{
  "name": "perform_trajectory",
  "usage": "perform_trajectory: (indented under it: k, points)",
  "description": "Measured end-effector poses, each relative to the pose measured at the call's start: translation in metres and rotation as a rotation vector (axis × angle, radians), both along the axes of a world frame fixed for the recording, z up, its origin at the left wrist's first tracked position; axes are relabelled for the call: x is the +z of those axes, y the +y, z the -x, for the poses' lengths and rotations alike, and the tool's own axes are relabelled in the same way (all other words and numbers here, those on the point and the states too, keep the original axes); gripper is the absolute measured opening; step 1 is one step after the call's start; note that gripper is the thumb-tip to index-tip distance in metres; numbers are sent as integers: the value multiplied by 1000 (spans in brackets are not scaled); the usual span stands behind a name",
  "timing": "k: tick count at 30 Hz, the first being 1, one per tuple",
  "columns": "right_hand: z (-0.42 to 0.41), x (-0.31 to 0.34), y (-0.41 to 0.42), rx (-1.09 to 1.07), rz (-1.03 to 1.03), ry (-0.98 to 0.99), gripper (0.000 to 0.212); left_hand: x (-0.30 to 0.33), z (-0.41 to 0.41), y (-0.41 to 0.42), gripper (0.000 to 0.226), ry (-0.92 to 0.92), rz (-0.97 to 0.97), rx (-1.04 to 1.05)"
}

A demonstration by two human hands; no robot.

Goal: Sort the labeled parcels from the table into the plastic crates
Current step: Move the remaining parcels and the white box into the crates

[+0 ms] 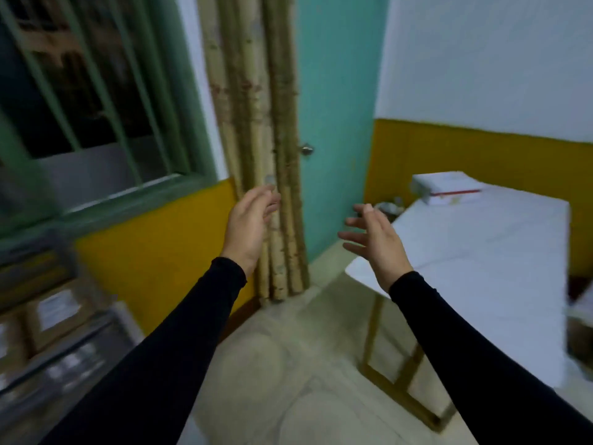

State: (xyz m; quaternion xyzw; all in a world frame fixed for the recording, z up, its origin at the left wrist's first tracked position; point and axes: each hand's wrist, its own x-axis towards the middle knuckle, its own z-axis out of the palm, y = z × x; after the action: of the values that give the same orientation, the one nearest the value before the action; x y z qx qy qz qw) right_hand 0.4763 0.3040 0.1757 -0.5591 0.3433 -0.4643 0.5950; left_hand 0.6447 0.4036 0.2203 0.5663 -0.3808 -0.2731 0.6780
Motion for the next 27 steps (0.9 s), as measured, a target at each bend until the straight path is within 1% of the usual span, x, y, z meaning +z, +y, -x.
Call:
perform_trajectory:
  k: [4, 8, 10, 14, 20, 24, 27]
  points:
    - [123, 1, -42, -234, -8, -3, 29, -3, 94, -90, 22, -3, 41, -185]
    - [223, -5, -71, -423, -20, 16, 32, -9, 185, -164, 22, 36, 54, -377]
    - [265, -5, -87, -500, -17, 36, 32, -11, 228, -198, 21, 77, 83, -451]
    - [343, -2, -127, -627, 4, 105, 35, -16, 310, -267, 23, 94, 120, -598]
    - [439, -2, -184, -717, -6, 187, 39, -26, 411, -356, 28, 43, 77, -698]
    - [505, -13, -222, -747, -46, 152, 38, -39, 482, -405, 28, -45, 36, -734]
    - [555, -22, -261, -748, -53, 142, 39, -48, 526, -444, 28, -63, 32, -714]
